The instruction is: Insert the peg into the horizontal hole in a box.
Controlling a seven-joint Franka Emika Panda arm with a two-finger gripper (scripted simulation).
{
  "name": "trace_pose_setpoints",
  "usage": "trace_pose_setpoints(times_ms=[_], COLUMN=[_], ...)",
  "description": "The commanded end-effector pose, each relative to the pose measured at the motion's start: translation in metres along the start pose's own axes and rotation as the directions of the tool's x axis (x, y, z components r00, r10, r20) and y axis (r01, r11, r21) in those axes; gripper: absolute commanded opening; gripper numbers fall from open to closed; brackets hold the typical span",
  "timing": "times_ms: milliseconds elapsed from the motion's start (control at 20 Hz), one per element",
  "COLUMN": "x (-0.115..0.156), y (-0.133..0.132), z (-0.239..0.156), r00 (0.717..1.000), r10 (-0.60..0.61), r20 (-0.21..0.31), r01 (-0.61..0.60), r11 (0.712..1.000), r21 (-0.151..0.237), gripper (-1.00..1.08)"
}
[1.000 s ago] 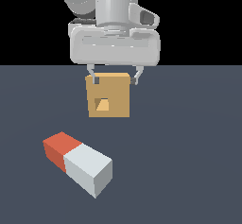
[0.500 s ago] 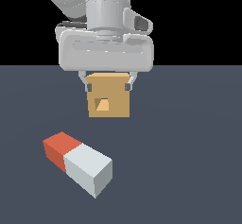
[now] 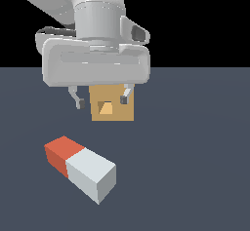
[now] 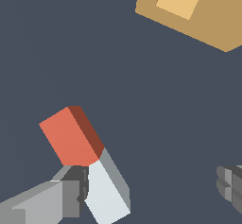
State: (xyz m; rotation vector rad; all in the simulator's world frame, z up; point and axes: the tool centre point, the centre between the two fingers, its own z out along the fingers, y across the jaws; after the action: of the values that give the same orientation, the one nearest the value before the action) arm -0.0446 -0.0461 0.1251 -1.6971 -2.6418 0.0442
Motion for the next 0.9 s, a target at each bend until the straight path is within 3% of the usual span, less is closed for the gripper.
trace_pose_setpoints(times_ms=[0, 400, 850], x=[-0.006, -0.027, -0.054], y=[-0.006, -0.023, -0.036], z=[0.005, 0.022, 0.04], r00=[0.999, 0.978, 0.926], r10=[-0.052, -0.21, -0.379], r20=[0.0, -0.001, -0.001], r01=[0.052, 0.21, 0.379], r11=[0.999, 0.978, 0.925], r21=[-0.003, -0.012, -0.021], gripper=[1.0, 1.0, 1.0])
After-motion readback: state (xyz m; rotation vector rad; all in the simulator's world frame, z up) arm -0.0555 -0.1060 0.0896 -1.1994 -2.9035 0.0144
